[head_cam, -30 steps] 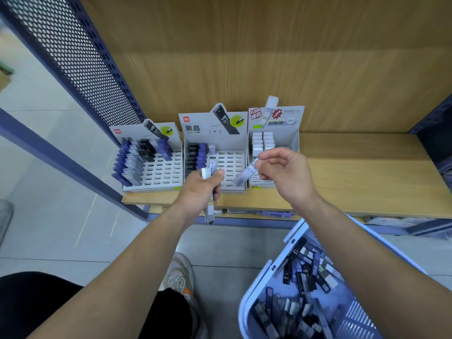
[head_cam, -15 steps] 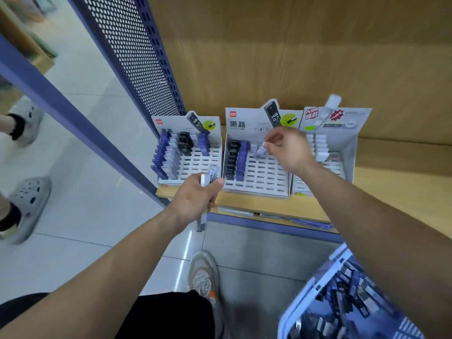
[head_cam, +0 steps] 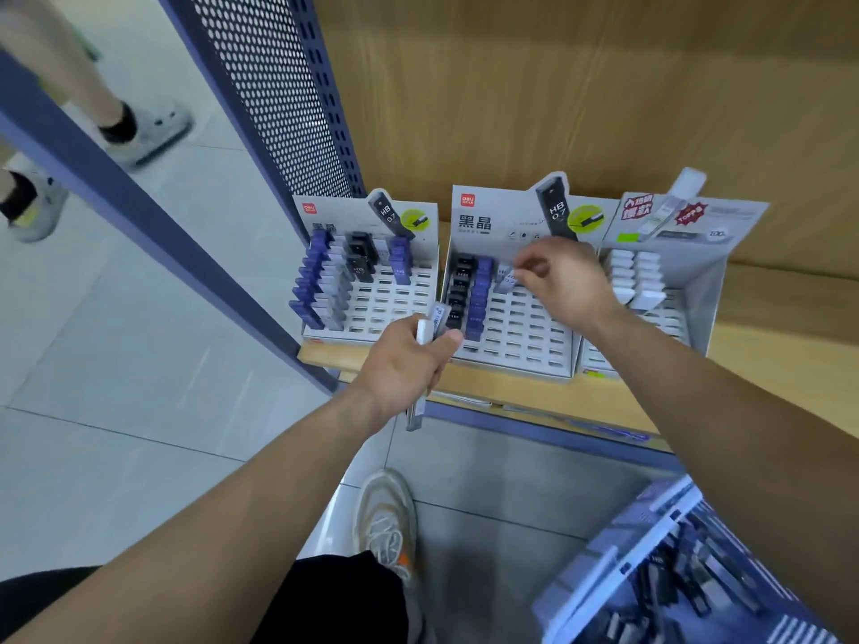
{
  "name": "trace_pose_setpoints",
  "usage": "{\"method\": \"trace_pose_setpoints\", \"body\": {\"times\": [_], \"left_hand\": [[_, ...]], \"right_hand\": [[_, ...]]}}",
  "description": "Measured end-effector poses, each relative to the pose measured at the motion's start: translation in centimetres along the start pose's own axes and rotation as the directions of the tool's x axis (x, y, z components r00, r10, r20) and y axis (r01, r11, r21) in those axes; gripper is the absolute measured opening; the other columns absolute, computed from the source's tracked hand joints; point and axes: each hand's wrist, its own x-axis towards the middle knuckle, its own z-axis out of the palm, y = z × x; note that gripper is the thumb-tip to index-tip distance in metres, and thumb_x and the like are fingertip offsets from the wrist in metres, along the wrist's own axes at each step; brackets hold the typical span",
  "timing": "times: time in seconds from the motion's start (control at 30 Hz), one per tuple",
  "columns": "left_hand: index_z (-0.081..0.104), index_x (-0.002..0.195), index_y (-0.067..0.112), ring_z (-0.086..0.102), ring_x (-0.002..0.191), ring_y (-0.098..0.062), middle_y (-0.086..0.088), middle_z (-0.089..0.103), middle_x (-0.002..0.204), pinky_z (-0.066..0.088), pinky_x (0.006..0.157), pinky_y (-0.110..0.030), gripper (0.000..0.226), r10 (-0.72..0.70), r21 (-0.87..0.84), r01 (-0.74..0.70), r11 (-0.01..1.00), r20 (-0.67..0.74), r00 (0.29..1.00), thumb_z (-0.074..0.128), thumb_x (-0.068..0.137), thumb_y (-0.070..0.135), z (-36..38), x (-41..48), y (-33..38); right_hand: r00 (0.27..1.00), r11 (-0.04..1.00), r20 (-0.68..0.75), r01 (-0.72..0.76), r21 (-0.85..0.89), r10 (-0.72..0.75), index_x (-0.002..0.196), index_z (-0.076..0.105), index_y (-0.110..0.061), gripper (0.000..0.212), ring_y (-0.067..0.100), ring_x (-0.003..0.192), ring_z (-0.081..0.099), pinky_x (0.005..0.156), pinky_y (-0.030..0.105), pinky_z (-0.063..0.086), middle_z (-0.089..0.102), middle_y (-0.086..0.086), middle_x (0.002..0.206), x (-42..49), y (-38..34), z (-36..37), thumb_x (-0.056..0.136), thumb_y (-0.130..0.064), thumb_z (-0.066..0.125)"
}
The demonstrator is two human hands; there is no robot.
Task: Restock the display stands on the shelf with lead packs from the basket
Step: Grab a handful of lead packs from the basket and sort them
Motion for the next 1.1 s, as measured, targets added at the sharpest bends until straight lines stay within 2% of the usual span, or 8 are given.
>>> {"method": "trace_pose_setpoints", "body": {"times": [0.1,0.27,0.4,0.5,0.6,0.7,0.9,1.1], "left_hand": [[0.052,0.073,0.014,0.044,0.053,-0.016,-0.001,0.049,0.056,0.043,0.052,-0.017,0.033,0.000,0.012,0.000,1.000,0.001,1.000,0.058,0.102,0.028,-0.1,0.1,-0.3],[0.054,0.075,0.011,0.048,0.050,-0.011,0.009,0.053,0.048,0.045,0.058,-0.011,0.033,0.032,-0.012,-0.031,0.999,0.038,0.999,0.055,0.104,0.028,0.1,-0.2,0.3],[0.056,0.078,0.010,0.047,0.048,-0.013,0.009,0.055,0.051,0.047,0.057,-0.018,0.030,0.076,-0.085,-0.067,0.994,0.116,0.990,0.055,0.104,0.024,0.8,-0.4,1.5],[0.056,0.076,0.009,0.046,0.047,-0.014,0.008,0.054,0.050,0.046,0.055,-0.022,0.030,0.108,-0.109,-0.090,0.990,0.173,0.979,0.055,0.104,0.019,1.9,-0.9,2.3],[0.055,0.074,0.003,0.046,0.046,-0.016,0.007,0.054,0.050,0.045,0.053,-0.025,0.031,0.142,-0.114,-0.119,0.986,0.217,0.966,0.056,0.103,0.015,3.4,-1.4,2.8],[0.058,0.080,0.004,0.045,0.049,-0.018,0.004,0.058,0.059,0.045,0.055,-0.030,0.026,0.142,-0.132,-0.116,0.984,0.216,0.966,0.058,0.102,0.019,4.5,-1.6,3.0],[0.064,0.104,0.001,0.043,0.048,-0.017,0.001,0.060,0.062,0.041,0.048,-0.029,0.026,0.148,-0.269,-0.121,0.955,0.082,0.986,0.055,0.104,0.025,5.6,-1.3,4.3],[0.063,0.097,0.009,0.043,0.047,-0.017,-0.001,0.059,0.061,0.041,0.045,-0.028,0.016,0.125,-0.332,-0.108,0.937,0.028,0.992,0.055,0.104,0.020,6.9,-1.3,5.7]], "right_hand": [[0.991,0.986,0.043,0.130,-0.105,-0.126,0.092,0.074,-0.010,0.006,0.022,0.084,0.064,0.079,0.032,0.051,0.068,0.006,0.094,0.3,0.1,0.8,0.092,-0.010,0.067],[0.994,0.984,0.018,0.108,-0.139,-0.106,0.091,0.074,-0.009,0.012,0.025,0.082,0.063,0.077,0.038,0.053,0.067,0.009,0.095,-0.1,-0.5,1.5,0.093,-0.009,0.063],[0.993,0.974,-0.118,-0.005,0.226,0.032,0.087,0.072,-0.022,0.012,0.003,0.066,0.060,0.068,0.022,0.051,0.067,-0.007,0.085,-3.1,-3.8,-0.8,0.094,-0.019,0.064],[0.966,0.813,0.233,-0.226,0.537,0.114,0.093,0.073,-0.021,0.013,0.010,0.067,0.063,0.060,0.026,0.052,0.071,0.006,0.089,-5.7,-7.0,-2.9,0.098,-0.021,0.061],[0.933,0.824,0.352,-0.252,0.507,0.069,0.098,0.074,-0.011,0.011,0.010,0.064,0.060,0.059,0.023,0.048,0.068,0.007,0.076,-7.0,-7.6,-4.7,0.097,-0.016,0.063],[0.945,0.782,0.304,-0.280,0.556,0.122,0.090,0.073,-0.014,0.009,0.007,0.059,0.057,0.060,0.023,0.050,0.063,-0.004,0.066,-7.1,-6.6,-6.1,0.095,-0.012,0.066],[0.949,0.559,0.221,-0.311,0.769,0.223,0.088,0.066,-0.005,0.008,0.016,0.062,0.064,0.065,0.029,0.060,0.064,0.008,0.071,-8.4,-4.9,-8.8,0.094,-0.001,0.064],[0.933,0.529,0.267,-0.358,0.769,0.242,0.083,0.065,-0.005,0.012,0.022,0.068,0.067,0.076,0.041,0.062,0.064,0.011,0.075,-10.0,-3.8,-10.2,0.089,0.006,0.065]]}}
